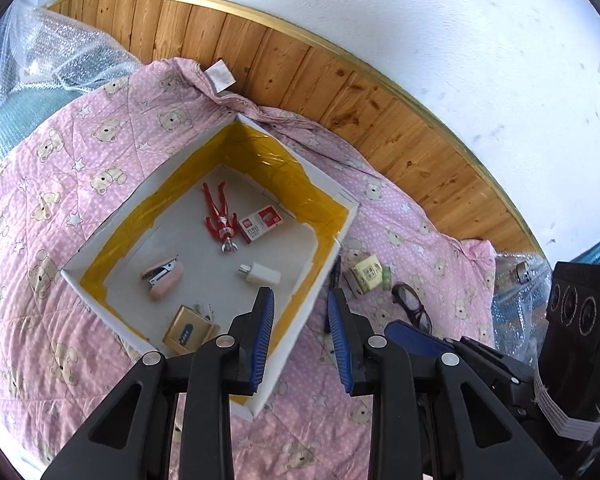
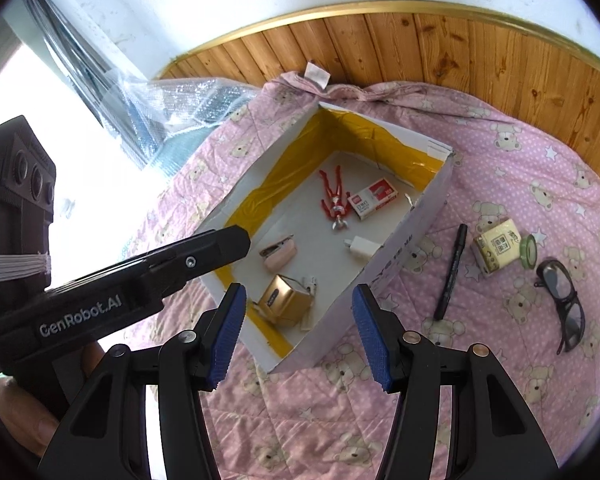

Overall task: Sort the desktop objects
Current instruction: 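Move both tools back toward the black marker and black glasses, then grasp the black glasses with the right tool while the left tool approaches the marker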

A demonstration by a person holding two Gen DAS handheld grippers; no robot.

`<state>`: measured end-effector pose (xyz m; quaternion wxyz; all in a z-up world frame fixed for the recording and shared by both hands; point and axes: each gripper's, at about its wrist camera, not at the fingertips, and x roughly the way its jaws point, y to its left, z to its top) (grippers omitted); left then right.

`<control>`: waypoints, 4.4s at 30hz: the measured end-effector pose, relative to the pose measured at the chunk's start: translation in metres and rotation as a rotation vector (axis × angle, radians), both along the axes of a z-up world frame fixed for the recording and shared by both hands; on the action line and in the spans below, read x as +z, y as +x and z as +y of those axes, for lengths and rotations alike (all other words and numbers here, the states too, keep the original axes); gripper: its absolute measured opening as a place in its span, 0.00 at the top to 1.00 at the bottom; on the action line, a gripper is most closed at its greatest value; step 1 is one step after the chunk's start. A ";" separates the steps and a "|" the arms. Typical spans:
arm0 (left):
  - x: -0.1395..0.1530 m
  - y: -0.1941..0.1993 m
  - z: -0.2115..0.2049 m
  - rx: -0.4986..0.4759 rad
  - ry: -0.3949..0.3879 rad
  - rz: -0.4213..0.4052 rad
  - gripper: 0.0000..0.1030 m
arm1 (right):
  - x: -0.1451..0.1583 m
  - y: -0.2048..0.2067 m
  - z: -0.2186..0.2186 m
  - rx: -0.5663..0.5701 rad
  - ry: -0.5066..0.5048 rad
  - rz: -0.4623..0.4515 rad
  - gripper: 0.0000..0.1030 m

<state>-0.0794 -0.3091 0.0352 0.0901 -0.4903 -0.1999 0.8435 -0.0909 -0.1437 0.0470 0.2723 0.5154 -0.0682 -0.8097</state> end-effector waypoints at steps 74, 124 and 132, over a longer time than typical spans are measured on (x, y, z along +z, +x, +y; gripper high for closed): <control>-0.062 -0.019 0.179 -0.360 -0.121 -0.182 0.71 | -0.093 0.027 0.209 -0.464 -0.135 -0.208 0.43; -0.210 -0.114 0.193 -0.269 -0.161 -0.385 0.68 | -0.190 -0.095 0.297 -0.480 0.118 -0.256 0.37; -0.214 -0.112 0.190 -0.261 -0.175 -0.377 0.68 | -0.189 -0.084 0.299 -0.485 0.106 -0.312 0.36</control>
